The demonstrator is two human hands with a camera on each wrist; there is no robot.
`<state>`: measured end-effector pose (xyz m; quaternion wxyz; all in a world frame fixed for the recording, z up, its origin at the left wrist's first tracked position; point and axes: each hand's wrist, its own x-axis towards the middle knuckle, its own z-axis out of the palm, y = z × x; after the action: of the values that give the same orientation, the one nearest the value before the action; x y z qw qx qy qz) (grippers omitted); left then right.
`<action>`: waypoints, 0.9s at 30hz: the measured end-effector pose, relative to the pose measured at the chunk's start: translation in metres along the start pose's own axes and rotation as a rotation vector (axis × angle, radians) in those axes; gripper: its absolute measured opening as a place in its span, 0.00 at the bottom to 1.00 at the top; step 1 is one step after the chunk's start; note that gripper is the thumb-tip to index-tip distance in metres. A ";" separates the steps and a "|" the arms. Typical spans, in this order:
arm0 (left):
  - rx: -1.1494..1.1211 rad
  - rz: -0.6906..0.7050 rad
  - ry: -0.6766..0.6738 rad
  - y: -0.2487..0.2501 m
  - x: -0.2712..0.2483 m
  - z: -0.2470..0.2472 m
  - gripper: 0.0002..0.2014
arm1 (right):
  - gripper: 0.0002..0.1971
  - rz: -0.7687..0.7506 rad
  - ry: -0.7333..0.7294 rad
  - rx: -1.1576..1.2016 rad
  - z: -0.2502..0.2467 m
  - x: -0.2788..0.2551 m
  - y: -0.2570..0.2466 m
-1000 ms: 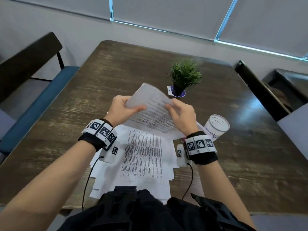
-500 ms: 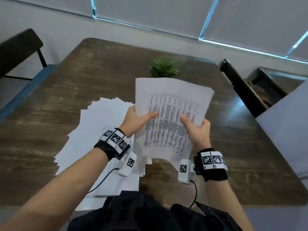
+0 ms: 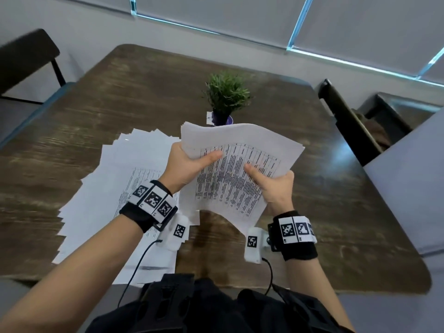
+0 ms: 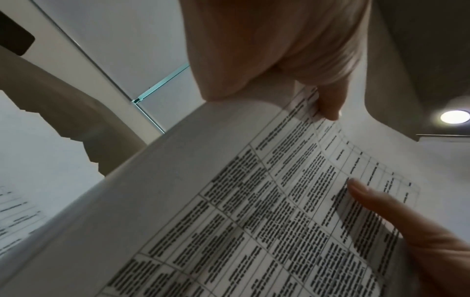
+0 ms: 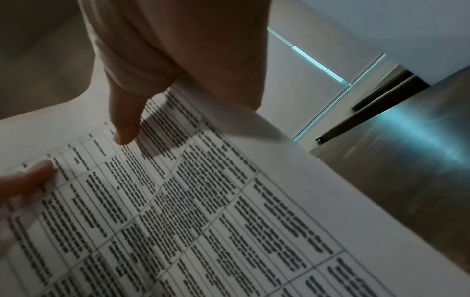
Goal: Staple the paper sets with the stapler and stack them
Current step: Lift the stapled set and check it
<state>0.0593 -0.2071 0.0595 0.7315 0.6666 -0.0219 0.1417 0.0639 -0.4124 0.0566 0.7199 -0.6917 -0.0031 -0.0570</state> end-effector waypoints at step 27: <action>0.091 0.058 -0.056 0.026 0.003 0.045 0.12 | 0.13 -0.187 0.032 0.090 -0.046 -0.004 -0.009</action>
<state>0.0625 -0.2490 0.0905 0.6953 0.7018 -0.0552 0.1450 0.0559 -0.4585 0.0630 0.7416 -0.6545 -0.0588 -0.1347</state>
